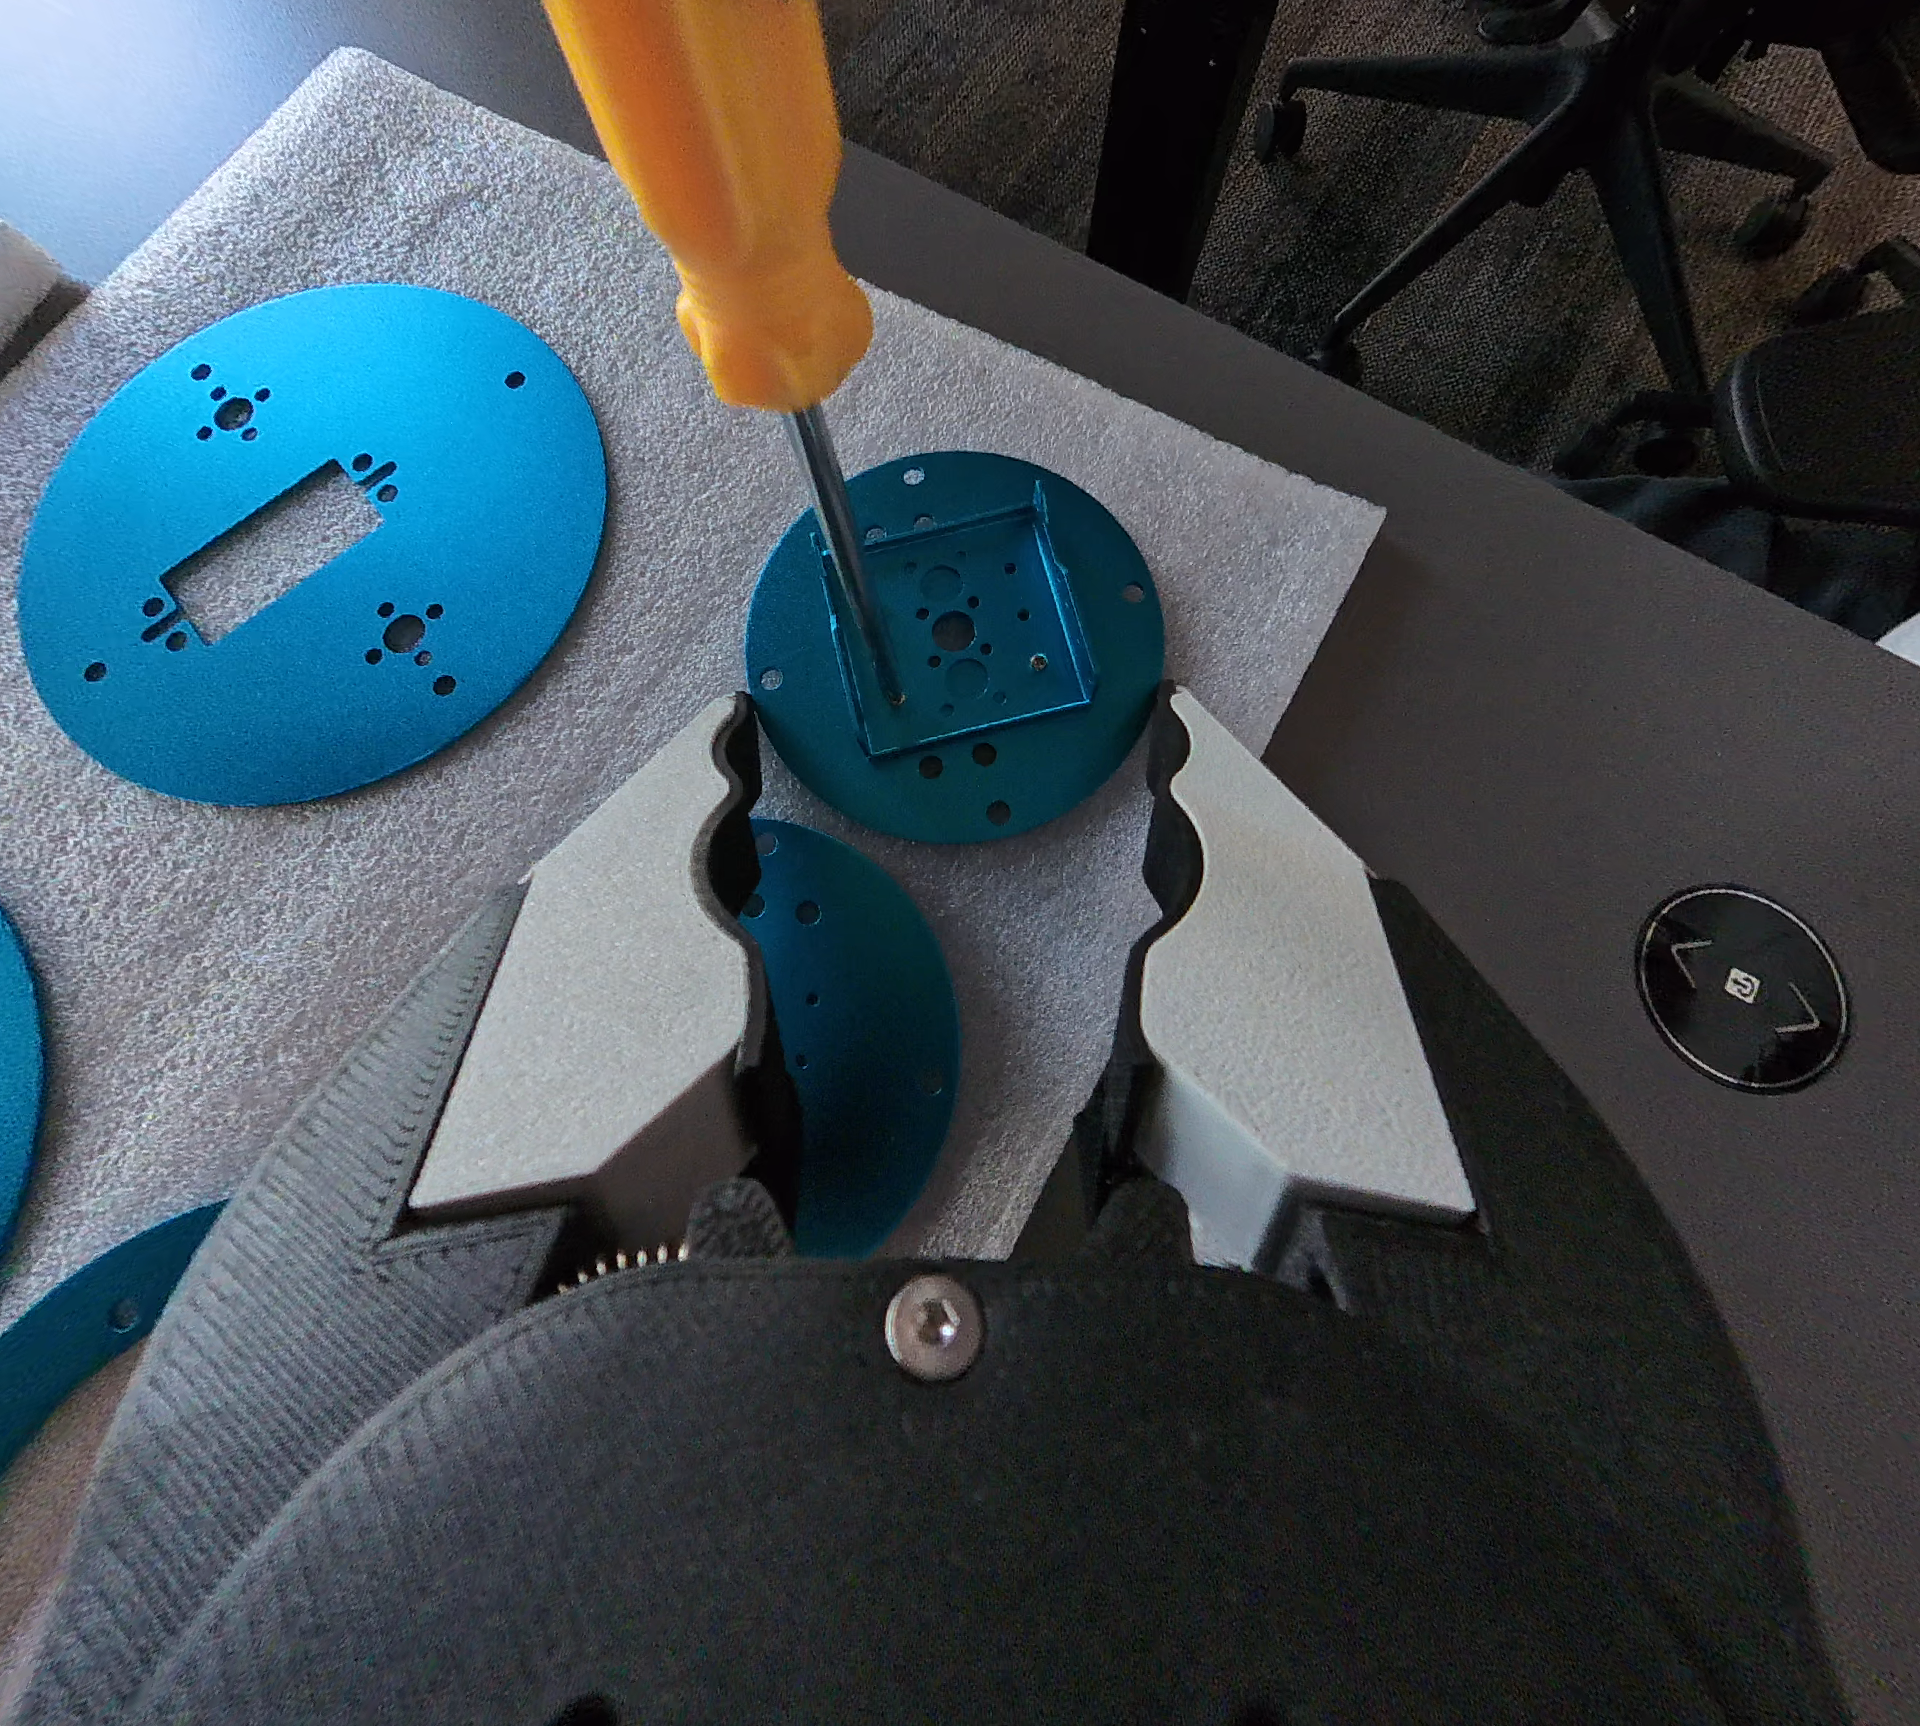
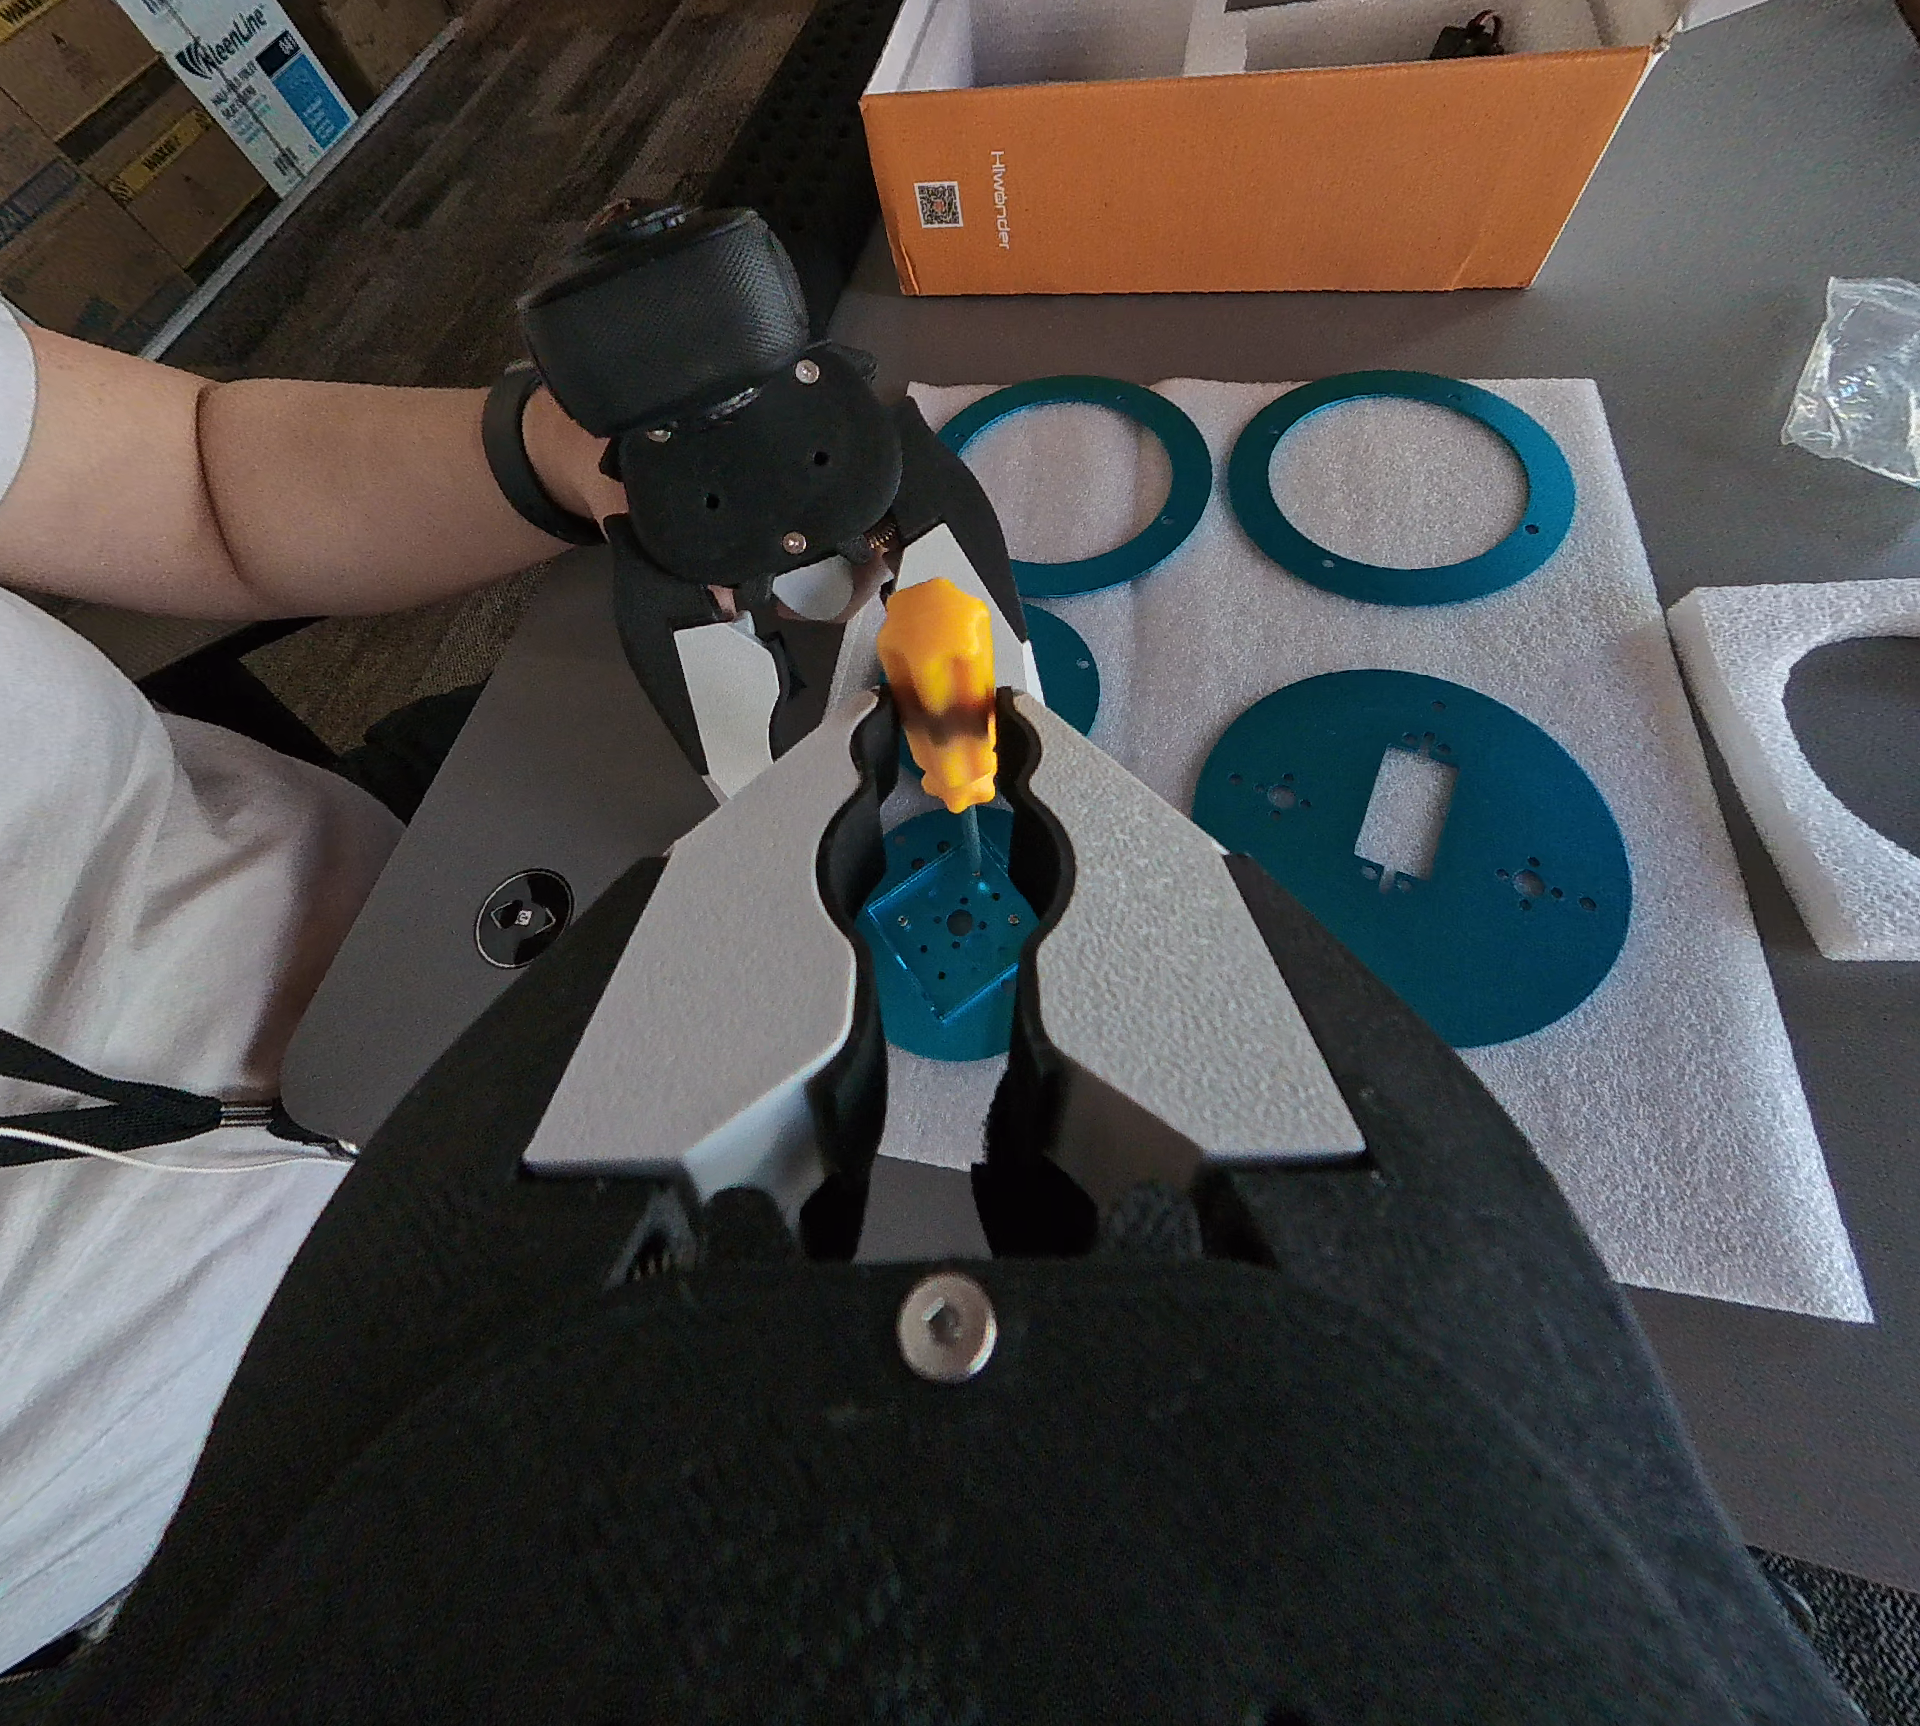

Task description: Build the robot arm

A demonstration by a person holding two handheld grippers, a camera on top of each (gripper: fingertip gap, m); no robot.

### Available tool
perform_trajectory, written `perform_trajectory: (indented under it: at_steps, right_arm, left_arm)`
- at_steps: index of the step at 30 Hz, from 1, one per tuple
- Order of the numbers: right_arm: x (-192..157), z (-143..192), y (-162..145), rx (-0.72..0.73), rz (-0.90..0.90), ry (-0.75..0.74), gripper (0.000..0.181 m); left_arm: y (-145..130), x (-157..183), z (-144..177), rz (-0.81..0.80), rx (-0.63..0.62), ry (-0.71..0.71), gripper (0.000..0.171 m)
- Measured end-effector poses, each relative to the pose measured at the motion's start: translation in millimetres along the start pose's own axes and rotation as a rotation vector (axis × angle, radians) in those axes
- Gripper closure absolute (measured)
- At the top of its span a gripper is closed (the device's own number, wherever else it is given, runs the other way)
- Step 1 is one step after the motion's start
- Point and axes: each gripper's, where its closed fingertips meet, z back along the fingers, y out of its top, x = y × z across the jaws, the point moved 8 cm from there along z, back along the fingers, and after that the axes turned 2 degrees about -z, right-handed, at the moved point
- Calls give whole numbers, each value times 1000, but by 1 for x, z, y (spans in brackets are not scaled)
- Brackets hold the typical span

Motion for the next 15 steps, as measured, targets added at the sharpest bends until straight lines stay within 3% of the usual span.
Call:
perform_trajectory:
  at_steps: [15]
  right_arm:
    - [0, 8, 3, -6, 8, -19, 165]
  left_arm:
    - [8, 1, -1, -46, -7, 32, 98]
